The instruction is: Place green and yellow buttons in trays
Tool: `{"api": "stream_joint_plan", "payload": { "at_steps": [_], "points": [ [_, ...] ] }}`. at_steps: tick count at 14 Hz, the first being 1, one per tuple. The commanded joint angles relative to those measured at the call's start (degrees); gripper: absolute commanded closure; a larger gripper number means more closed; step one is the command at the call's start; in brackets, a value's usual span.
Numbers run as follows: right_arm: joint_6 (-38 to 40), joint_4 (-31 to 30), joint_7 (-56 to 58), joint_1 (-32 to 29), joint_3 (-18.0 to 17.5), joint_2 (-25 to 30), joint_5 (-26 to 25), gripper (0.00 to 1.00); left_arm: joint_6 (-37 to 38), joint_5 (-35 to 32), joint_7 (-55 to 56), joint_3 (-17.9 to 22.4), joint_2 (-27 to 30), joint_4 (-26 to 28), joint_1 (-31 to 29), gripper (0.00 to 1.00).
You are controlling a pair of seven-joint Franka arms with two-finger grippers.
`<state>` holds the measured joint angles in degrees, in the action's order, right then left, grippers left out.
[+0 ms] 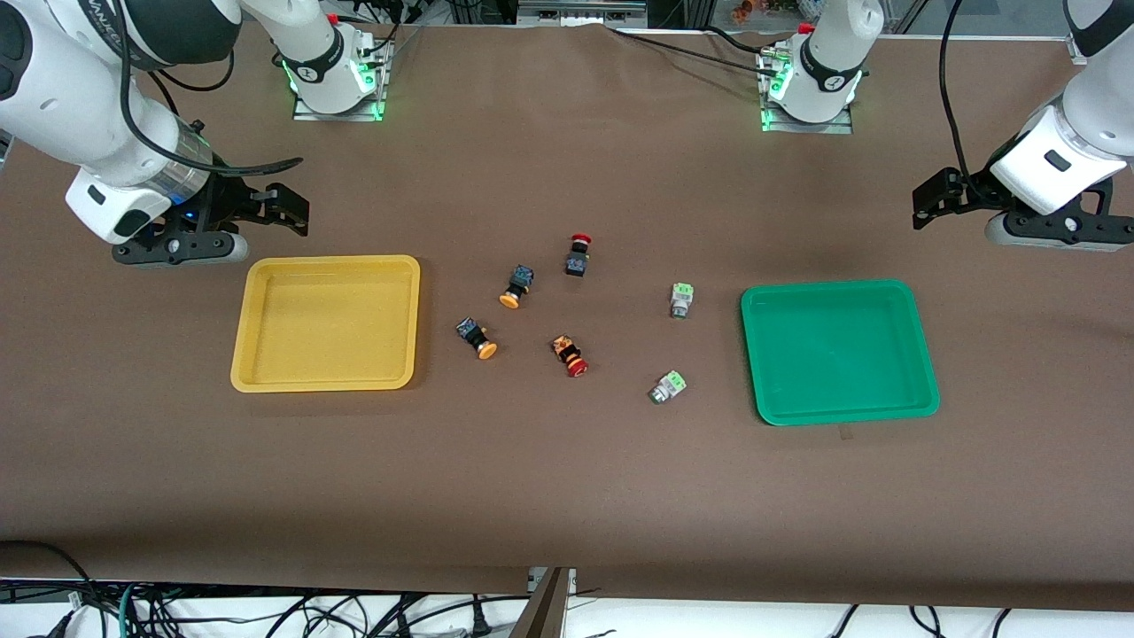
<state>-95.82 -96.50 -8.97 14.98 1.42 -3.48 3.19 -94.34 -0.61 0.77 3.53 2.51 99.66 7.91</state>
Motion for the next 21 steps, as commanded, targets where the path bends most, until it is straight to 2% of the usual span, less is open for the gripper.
{"api": "stream_joint_plan", "payload": {
  "at_steps": [1, 5, 8, 10, 12, 13, 16, 21],
  "points": [
    [2.37, 0.62, -0.51, -1.36, -1.34, -0.04, -0.81, 0.00, 0.38, -0.71, 0.11, -0.10, 0.39, -0.60, 0.44, 0.00],
    [2.65, 1.49, 0.53, -1.53, -1.34, -0.48, -0.46, 0.00, 0.39, -0.71, 0.20, -0.10, 0.30, -0.87, 0.44, 0.00],
    [2.31, 0.53, -0.34, -0.31, -1.77, -1.79, -0.55, 0.00, 2.22, 0.07, 0.29, -0.71, -2.24, -0.87, 1.05, 0.00],
    [-0.58, 0.44, -0.43, 2.06, -1.78, -6.43, -0.20, 0.00, 8.44, 0.08, 0.03, -2.63, -5.14, -0.87, 1.14, 0.00],
    [-5.93, 0.44, -2.45, 3.91, -1.86, -12.05, 0.50, 0.00, 9.27, -0.01, 0.46, -4.75, -7.50, -0.96, 1.14, 0.00],
    [-8.92, 0.44, -2.19, 5.40, -1.95, -14.95, 0.77, 0.00, 7.96, -0.18, 0.38, -5.98, -10.66, -1.92, 1.31, 0.00],
    [-20.25, 0.52, -1.84, 11.29, -1.86, -22.95, 0.51, 0.00, -1.34, -0.01, -0.06, -8.27, -23.56, -9.55, 3.41, 0.00],
    [-35.90, -0.09, 1.40, 14.28, -1.86, -33.95, -0.02, 0.00, -13.99, 0.17, -0.68, -8.36, -44.14, -25.20, 12.82, 0.00]
  ]
}}
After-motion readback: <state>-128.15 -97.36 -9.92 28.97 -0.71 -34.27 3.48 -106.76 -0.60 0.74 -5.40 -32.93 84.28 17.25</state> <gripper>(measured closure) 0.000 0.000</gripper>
